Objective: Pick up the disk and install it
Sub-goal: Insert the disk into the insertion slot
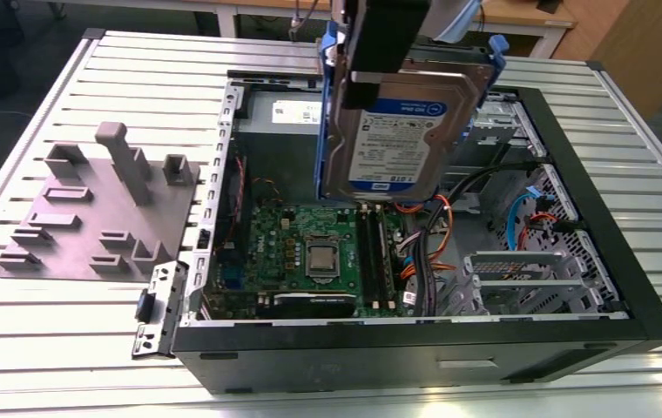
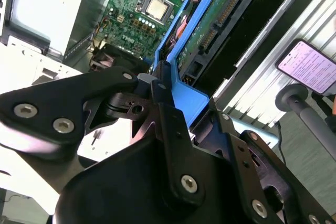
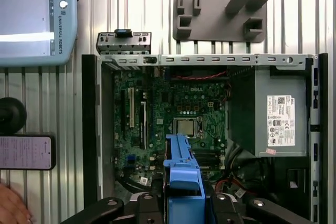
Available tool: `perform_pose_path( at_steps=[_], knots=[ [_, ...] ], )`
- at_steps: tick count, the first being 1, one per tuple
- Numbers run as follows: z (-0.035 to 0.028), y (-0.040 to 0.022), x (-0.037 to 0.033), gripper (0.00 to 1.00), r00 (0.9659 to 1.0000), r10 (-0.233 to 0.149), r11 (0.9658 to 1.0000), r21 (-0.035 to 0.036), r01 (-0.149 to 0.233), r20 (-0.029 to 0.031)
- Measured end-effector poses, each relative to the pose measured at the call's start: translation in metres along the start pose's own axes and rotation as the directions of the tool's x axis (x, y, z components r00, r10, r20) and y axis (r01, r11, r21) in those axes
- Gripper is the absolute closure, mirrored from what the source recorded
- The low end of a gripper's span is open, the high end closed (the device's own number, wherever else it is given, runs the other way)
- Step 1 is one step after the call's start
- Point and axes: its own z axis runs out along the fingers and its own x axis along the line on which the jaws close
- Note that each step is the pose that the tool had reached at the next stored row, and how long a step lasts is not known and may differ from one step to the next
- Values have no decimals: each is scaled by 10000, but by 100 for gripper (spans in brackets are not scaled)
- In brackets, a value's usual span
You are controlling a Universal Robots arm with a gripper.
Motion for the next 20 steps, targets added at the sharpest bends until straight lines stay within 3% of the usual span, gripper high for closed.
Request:
perform_pose_path(
  at_steps=[4,11,20],
  knots=[
    [4,-56,17,64,10000,-10,10000,-13,10,-1],
    [12,-82,150,64,10000,-9,10000,-13,9,-1],
    [42,-425,166,64,10000,-10,10000,-13,10,0]
  ],
)
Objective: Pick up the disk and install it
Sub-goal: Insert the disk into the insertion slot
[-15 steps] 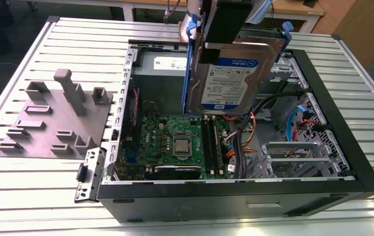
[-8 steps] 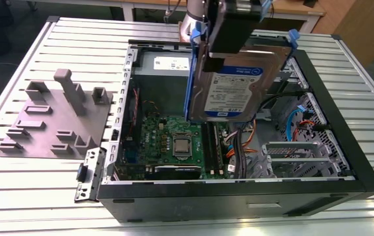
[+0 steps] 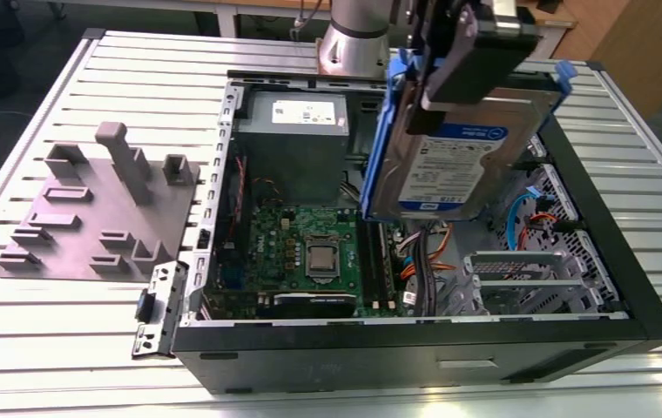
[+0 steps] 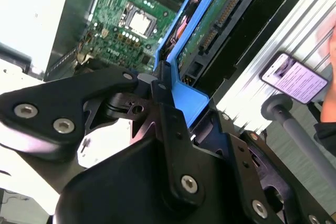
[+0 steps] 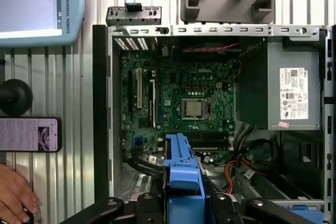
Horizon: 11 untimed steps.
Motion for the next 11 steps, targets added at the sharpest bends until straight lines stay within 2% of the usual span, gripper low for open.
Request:
perform_pose_path(
  at_steps=[2,4,8,11],
  knots=[
    [7,-56,8,64,10000,0,10000,-1,0,-2],
    [15,-82,33,64,10000,0,10000,0,0,-2],
    [38,-94,121,64,10000,0,10000,0,0,0],
    [47,-96,140,64,10000,2,10000,1,-2,1]
  ],
)
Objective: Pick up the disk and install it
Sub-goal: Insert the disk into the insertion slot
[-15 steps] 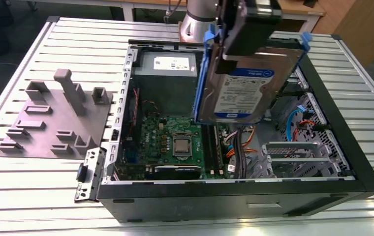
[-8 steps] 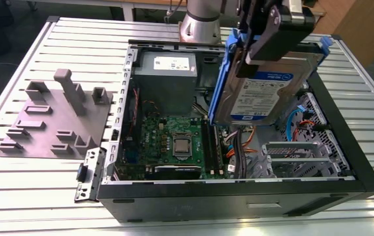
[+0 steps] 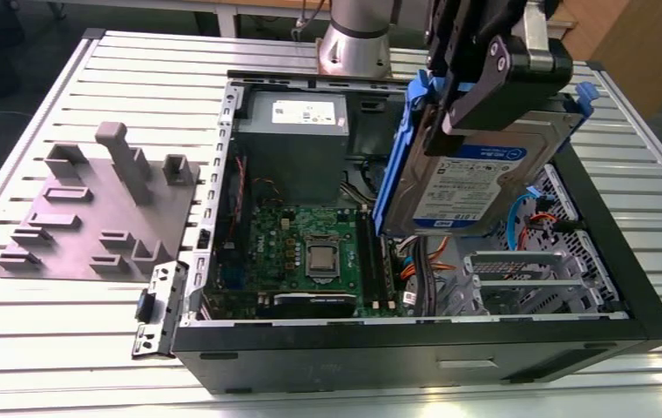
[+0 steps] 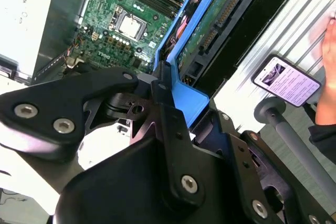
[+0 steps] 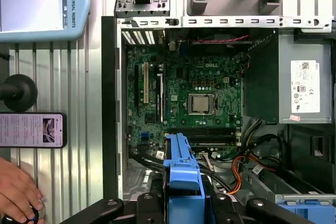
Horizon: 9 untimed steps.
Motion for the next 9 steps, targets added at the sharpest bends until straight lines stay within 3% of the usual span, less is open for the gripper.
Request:
perform_pose_path(
  at_steps=[9],
  knots=[
    [10,-1,12,64,10000,-1,10000,0,1,0]
  ],
)
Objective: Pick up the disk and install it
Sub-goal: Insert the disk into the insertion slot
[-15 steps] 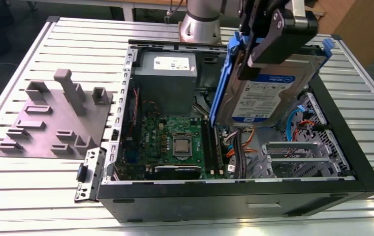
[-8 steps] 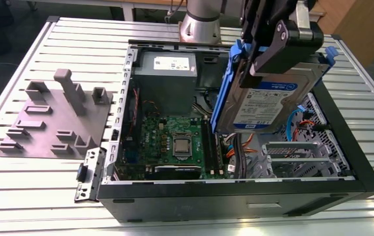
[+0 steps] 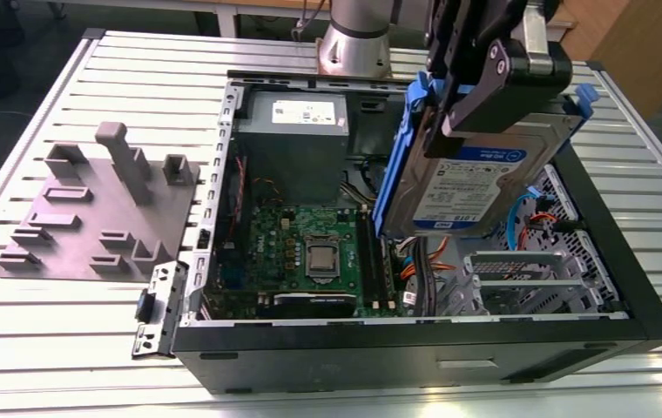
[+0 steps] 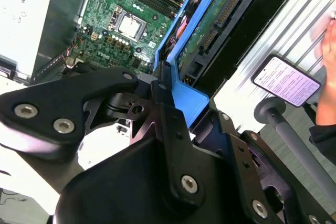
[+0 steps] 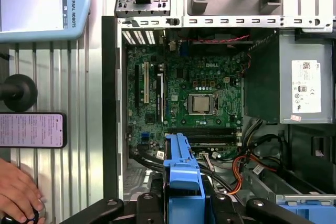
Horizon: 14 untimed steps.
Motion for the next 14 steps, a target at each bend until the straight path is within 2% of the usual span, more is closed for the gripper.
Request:
perform_pose_path(
  at_steps=[5,11,14],
  knots=[
    [0,-15,26,64,10000,-2,10000,0,2,0],
    [1,-135,24,64,10000,-1,10000,-2,1,-1],
    [1,-156,23,64,10000,-1,10000,-3,1,-2]
  ],
)
